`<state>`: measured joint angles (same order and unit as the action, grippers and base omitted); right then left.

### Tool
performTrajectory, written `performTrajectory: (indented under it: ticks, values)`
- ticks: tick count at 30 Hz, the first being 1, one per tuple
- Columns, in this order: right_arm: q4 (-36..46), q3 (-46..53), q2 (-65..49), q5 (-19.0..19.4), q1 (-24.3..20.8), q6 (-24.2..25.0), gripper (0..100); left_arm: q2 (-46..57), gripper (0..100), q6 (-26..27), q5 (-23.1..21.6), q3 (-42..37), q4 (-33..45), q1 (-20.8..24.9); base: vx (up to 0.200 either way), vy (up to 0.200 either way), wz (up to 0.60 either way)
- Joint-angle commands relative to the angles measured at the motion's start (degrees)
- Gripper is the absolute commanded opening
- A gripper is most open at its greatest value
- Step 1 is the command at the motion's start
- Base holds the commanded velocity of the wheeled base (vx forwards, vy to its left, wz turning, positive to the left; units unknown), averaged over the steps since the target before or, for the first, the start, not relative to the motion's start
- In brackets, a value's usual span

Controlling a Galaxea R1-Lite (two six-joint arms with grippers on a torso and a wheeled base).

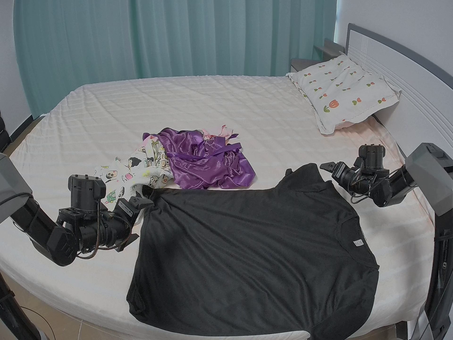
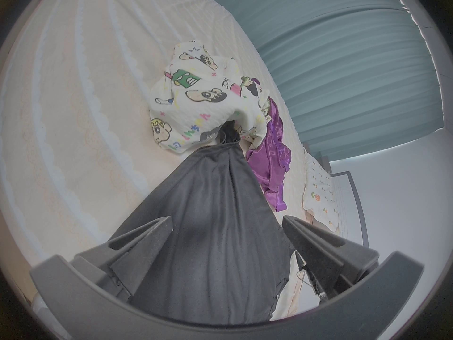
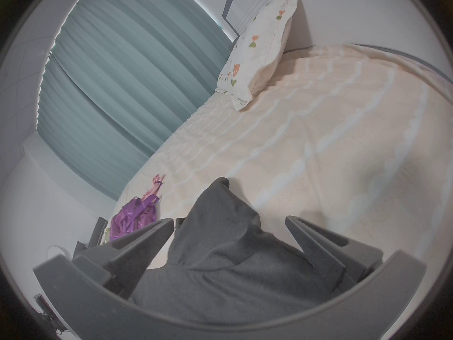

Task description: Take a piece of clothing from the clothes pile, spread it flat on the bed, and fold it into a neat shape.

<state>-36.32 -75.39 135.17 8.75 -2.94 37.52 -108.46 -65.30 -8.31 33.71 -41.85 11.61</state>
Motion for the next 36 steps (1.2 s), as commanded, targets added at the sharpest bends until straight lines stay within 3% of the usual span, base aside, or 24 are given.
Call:
performTrajectory:
  ticks: [1,6,7,19,23,36]
  values:
    - [2.2,-7.3,8.3,-1.2,-1.1,-1.0,100,-0.9,100,-0.3,0.0,-1.0,-0.2,1.1,0.000,0.000,0.00]
    - [2.3,-10.7,10.6,-1.4,-1.3,-1.7,100,-0.9,100,-0.3,0.1,-1.5,-0.2,1.5,0.000,0.000,0.00]
    - [2.4,-11.3,10.9,-1.4,-1.3,-1.7,0,-0.9,100,-0.5,0.1,-1.5,-0.2,1.6,0.000,0.000,0.00]
    - [1.4,-16.2,11.4,-3.7,0.6,-1.0,0,-0.8,100,-1.2,0.5,-1.8,-0.2,1.7,0.000,0.000,0.00]
    - [0.5,-20.8,12.9,-7.4,0.9,-0.9,0,-1.1,100,-1.5,0.5,-2.6,-1.9,1.7,0.000,0.000,0.00]
    - [-1.4,-24.4,14.8,-9.2,3.0,-0.9,0,-1.6,100,-1.6,0.5,-4.0,-4.8,1.7,0.000,0.000,0.00]
